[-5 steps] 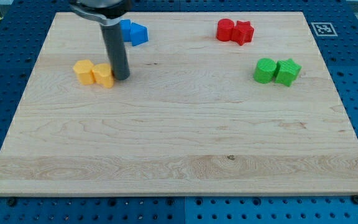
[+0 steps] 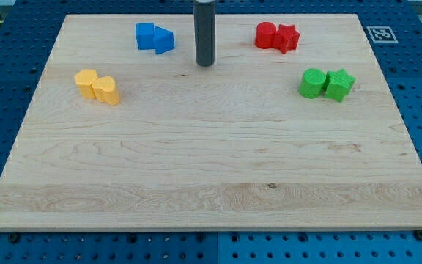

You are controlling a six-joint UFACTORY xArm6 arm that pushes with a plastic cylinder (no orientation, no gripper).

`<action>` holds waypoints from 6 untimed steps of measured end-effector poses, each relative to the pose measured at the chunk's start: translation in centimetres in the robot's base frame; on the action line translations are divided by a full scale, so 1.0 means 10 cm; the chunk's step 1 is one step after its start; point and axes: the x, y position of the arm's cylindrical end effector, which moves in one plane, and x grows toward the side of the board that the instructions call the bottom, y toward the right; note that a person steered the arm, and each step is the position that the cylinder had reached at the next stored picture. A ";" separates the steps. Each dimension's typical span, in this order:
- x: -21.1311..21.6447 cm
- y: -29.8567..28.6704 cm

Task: Point your arm at the blue triangle

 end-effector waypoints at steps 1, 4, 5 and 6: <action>-0.33 -0.12; -0.82 -0.95; -0.41 -0.97; -0.32 -0.98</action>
